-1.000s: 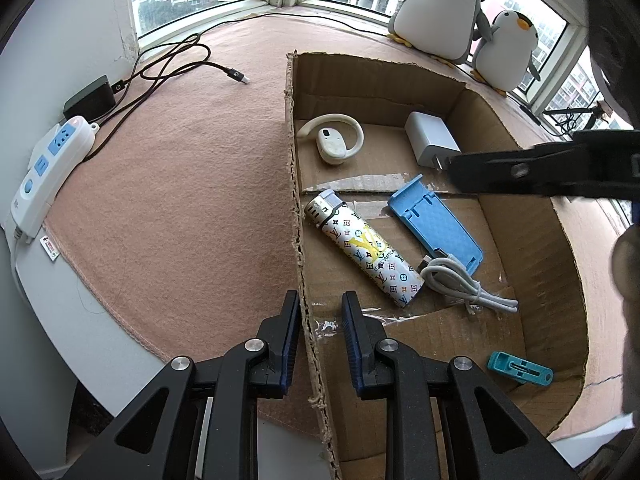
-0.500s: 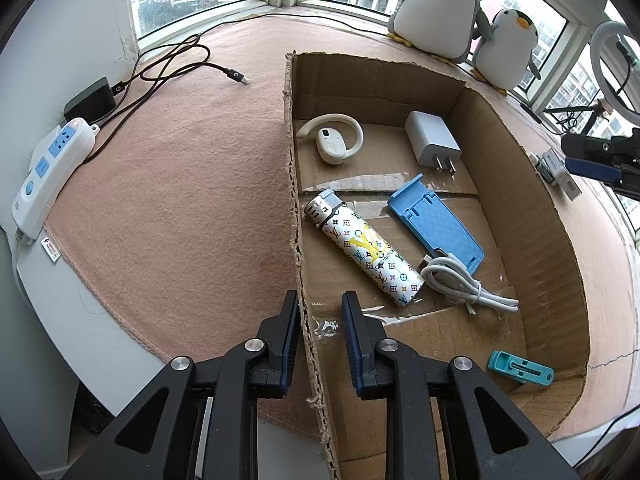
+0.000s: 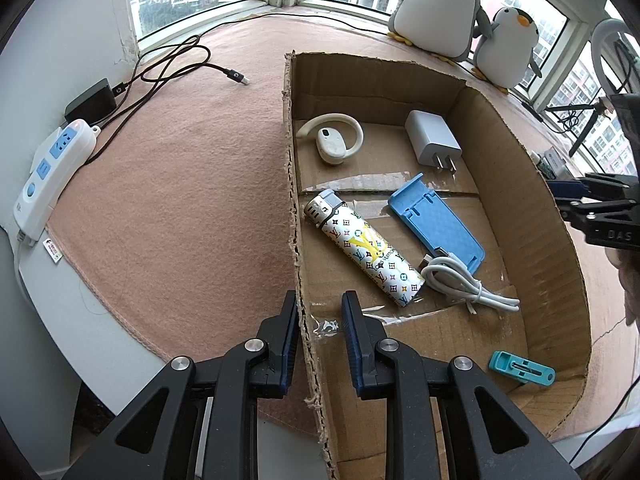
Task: Organize rigid objects
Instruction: 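Move the right tool to the teal clothespin on the carpet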
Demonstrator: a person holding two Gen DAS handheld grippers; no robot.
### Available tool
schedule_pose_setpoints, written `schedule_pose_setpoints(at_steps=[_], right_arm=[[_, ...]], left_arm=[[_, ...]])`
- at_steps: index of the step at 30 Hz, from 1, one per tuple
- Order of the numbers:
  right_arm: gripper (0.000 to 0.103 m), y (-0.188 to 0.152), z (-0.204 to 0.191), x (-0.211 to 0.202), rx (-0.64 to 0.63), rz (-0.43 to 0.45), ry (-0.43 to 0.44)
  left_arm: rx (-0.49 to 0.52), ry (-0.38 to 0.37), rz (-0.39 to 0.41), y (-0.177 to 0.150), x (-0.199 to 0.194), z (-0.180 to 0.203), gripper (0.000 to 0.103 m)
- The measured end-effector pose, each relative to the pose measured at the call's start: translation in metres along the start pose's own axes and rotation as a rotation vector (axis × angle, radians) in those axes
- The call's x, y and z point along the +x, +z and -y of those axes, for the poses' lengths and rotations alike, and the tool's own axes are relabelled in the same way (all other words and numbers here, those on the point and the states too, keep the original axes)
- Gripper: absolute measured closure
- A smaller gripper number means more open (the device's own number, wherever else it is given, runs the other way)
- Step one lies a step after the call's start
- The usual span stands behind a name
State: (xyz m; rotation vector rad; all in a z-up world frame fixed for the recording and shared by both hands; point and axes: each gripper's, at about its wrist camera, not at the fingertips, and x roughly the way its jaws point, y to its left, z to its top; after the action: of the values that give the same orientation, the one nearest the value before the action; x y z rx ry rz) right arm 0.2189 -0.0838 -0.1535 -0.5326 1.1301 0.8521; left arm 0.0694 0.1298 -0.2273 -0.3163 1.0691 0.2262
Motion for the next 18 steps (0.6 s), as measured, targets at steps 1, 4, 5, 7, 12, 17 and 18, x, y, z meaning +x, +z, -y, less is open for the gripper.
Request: schedule_pose_setpoints(at_steps=[1,4,5,7,12,17,18], right_arm=[[0.063,0.003,-0.001,0.001,-0.022,-0.004,-0.006],[0.063,0.006,-0.010,0.005,-0.100,-0.004,-0.026],[0.060,0.008,-0.012,0.006,-0.118,-0.005,-0.020],[0.052,0.011,-0.019,0.007,-0.142,-0.002,-0.022],[0.050,0.018,-0.020,0.010,-0.199,0.014,-0.036],[0.050,0.019,-0.024,0.018,-0.281,-0.002,-0.059],[0.050,0.020,-0.026,0.020,-0.298,-0.003,-0.072]], left_arm=[[0.001,0.001,0.000,0.000,0.000,0.000,0.080],[0.001,0.002,-0.001,0.000,0.000,0.000,0.080],[0.001,0.003,-0.002,-0.001,0.000,0.000,0.080],[0.002,0.002,0.000,0.000,0.000,0.000,0.080],[0.001,0.003,-0.001,-0.001,0.000,0.000,0.080],[0.000,0.005,-0.002,-0.001,0.000,0.000,0.080],[0.000,0.006,-0.002,-0.001,0.000,0.000,0.080]])
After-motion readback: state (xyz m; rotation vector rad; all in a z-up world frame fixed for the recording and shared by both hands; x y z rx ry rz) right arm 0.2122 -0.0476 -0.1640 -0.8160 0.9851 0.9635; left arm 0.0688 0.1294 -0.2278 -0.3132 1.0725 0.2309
